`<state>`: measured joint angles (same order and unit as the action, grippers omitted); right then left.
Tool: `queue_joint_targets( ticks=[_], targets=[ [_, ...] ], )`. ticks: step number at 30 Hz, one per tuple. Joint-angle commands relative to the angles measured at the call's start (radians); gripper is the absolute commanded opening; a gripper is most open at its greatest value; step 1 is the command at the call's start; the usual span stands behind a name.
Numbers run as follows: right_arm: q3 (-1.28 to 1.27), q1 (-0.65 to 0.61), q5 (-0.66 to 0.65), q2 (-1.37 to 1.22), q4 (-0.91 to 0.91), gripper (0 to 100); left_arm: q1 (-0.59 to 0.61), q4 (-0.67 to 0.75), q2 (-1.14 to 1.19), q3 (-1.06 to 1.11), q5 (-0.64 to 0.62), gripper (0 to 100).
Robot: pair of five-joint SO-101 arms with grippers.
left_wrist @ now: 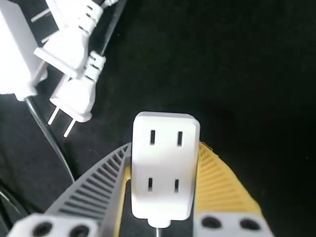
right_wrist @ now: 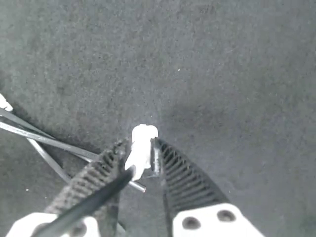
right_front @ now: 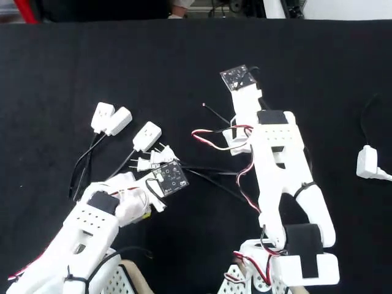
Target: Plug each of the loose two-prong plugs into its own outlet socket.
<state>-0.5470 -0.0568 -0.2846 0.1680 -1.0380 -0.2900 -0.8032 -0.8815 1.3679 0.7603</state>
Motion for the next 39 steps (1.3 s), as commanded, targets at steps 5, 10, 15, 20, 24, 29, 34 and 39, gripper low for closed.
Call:
queue_joint_targets(
  ticks=[5, 10, 15, 20, 24, 29, 34, 39],
  targets=[
    [0.084, 0.011, 0.005, 0.002, -0.006, 1.1, -0.012, 0.028, -0.032, -0.004, 0.009, 25],
    [0.084, 0.011, 0.005, 0.005, -0.006, 1.1, 0.038, 0.048, -0.032, -0.056, -0.035, 43],
    [0.082, 0.008, 0.041, 0.036, -0.021, 1.1, 0.153, 0.043, -0.032, -0.122, -0.172, 46],
    [0.058, -0.055, 0.038, 0.153, -0.087, 1.1, 0.288, -0.103, -0.034, -0.219, -0.253, 45],
    [-0.013, -0.140, 0.008, 0.309, -0.127, 1.1, 0.401, -0.216, -0.034, -0.285, -0.316, 27],
    [-0.093, -0.298, 0.038, 0.507, -0.199, 1.1, 0.638, -0.282, -0.034, -0.309, -0.390, 3],
    [-0.174, -0.557, 0.377, 0.549, -0.167, 1.1, 0.881, -0.269, -0.034, -0.239, -0.387, 4],
    [-0.292, -0.746, 0.551, 0.506, -0.006, 1.2, 0.992, -0.186, -0.034, -0.116, -0.281, 3]
  ],
)
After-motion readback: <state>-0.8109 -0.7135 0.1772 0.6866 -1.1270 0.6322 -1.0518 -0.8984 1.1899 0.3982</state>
